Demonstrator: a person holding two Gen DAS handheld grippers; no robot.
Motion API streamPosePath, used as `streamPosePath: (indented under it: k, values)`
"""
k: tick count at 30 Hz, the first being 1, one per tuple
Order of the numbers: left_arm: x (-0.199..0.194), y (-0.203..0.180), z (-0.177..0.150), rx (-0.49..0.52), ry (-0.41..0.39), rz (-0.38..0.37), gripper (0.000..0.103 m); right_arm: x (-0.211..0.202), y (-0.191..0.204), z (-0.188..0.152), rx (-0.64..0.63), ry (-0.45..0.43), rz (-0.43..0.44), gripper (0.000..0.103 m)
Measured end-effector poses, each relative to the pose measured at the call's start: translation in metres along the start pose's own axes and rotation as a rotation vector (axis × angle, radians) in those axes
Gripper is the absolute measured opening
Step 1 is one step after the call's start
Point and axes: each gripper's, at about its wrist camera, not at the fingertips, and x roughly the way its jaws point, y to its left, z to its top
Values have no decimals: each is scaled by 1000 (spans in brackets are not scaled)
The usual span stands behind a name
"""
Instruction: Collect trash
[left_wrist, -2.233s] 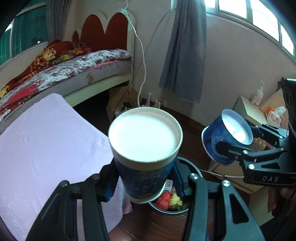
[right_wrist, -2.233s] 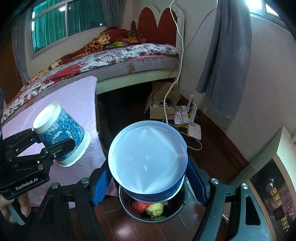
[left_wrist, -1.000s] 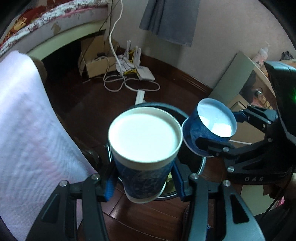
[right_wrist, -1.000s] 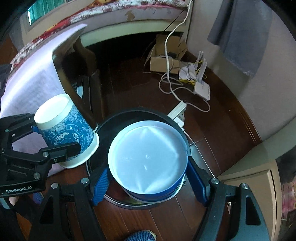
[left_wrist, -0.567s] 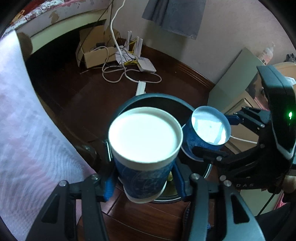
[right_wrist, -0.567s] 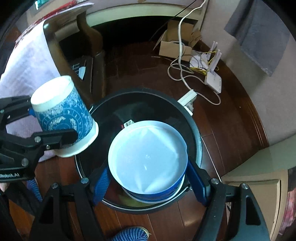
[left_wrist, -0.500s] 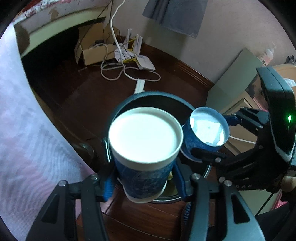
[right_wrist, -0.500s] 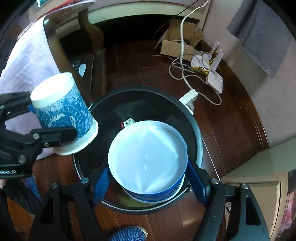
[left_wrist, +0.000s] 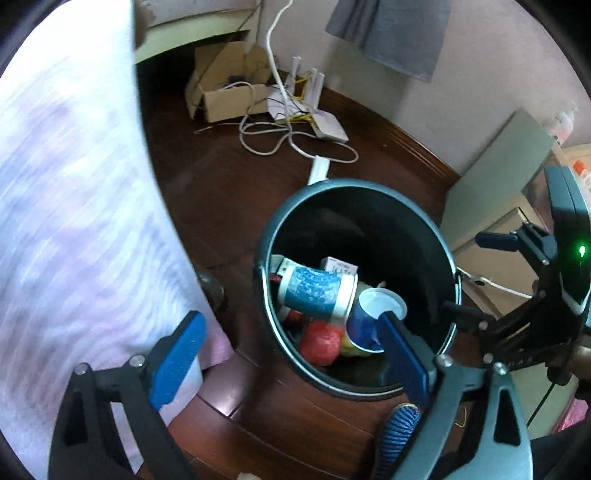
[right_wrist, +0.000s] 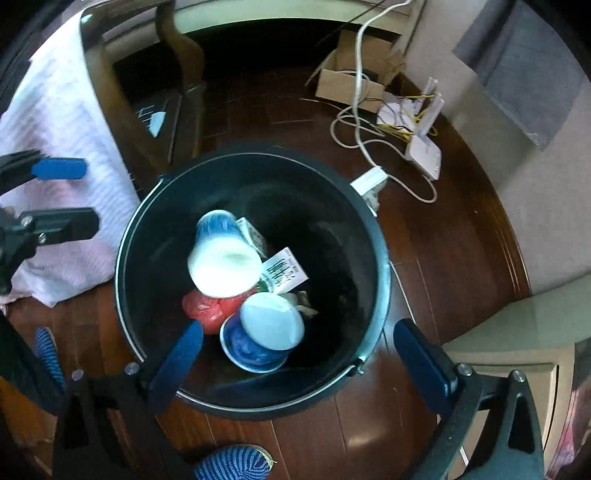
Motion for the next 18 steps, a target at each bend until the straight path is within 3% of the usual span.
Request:
streamPosePath:
  k: [4, 18]
  values:
    - [-7, 2, -6, -4, -24, 50, 95, -4, 2, 1, 19, -1, 3, 103]
    - [-73, 11, -20, -38, -126, 94, 95, -63, 35, 16, 6, -111, 20, 103]
